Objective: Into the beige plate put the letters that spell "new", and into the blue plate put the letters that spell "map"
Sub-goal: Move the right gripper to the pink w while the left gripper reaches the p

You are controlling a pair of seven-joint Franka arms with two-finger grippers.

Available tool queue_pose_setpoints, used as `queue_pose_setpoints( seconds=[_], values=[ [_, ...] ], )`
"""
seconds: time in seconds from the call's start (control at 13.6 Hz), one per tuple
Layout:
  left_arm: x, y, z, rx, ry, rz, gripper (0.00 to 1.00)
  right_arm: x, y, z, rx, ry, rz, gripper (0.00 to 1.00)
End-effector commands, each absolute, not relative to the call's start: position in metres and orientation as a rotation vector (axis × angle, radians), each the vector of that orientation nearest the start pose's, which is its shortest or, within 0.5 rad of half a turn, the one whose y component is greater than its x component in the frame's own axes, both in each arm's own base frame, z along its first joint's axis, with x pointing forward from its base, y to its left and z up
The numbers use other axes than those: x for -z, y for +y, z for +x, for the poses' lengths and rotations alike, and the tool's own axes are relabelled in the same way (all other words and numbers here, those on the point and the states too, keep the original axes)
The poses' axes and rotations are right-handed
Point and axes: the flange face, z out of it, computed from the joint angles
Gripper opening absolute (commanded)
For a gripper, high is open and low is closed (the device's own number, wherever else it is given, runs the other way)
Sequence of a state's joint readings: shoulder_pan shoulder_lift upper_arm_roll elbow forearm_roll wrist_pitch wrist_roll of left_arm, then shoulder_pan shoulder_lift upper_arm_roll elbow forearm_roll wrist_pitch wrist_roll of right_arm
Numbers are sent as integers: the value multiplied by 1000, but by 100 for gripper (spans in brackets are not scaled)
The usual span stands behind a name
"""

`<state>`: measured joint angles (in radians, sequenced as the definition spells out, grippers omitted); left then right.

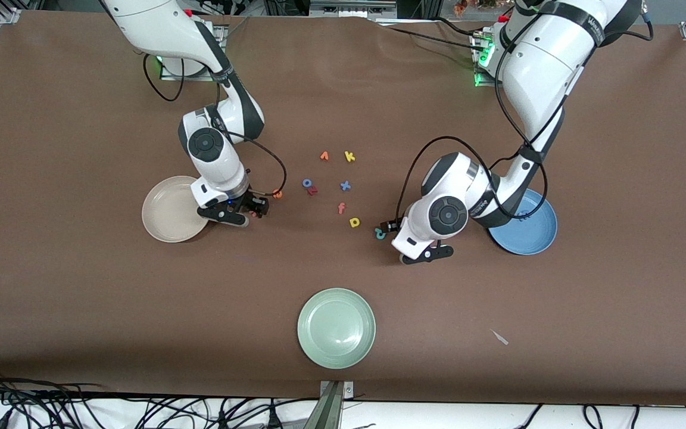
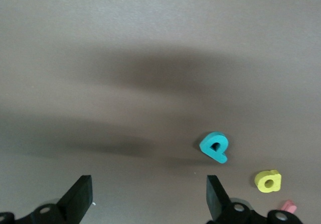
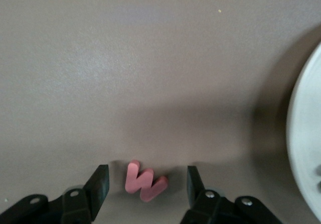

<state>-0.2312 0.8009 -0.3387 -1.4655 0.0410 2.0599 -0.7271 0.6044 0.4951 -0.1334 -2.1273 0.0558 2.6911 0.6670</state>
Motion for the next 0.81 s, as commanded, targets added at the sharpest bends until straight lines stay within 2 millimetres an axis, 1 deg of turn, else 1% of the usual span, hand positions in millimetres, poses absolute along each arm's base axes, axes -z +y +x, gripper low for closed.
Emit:
queue_pose_setpoints(
  seconds=[0.0, 0.07, 0.15, 0.29, 0.44, 0.51, 0.73],
  values=[
    [-207, -369, 610, -371, -390, -3168, 100, -175, 264, 509, 131, 399, -3084, 71],
    [-203, -379, 611, -349, -421, -3165, 100, -175, 265, 507, 134, 398, -3082, 71],
    [-200, -382, 614, -329, -420, -3160, 100, -173, 265, 507, 134, 398, -3082, 71],
    [-201, -397, 619, -269, -410, -3163, 100, -174, 264, 507, 136, 398, -3081, 70],
    [-199, -400, 623, -250, -426, -3159, 100, -174, 264, 507, 136, 386, -3083, 69],
    [-198, -401, 623, -246, -452, -3156, 100, -174, 264, 508, 137, 381, -3084, 68],
    [-196, -400, 622, -248, -458, -3152, 100, -173, 263, 508, 142, 371, -3085, 65]
  ],
)
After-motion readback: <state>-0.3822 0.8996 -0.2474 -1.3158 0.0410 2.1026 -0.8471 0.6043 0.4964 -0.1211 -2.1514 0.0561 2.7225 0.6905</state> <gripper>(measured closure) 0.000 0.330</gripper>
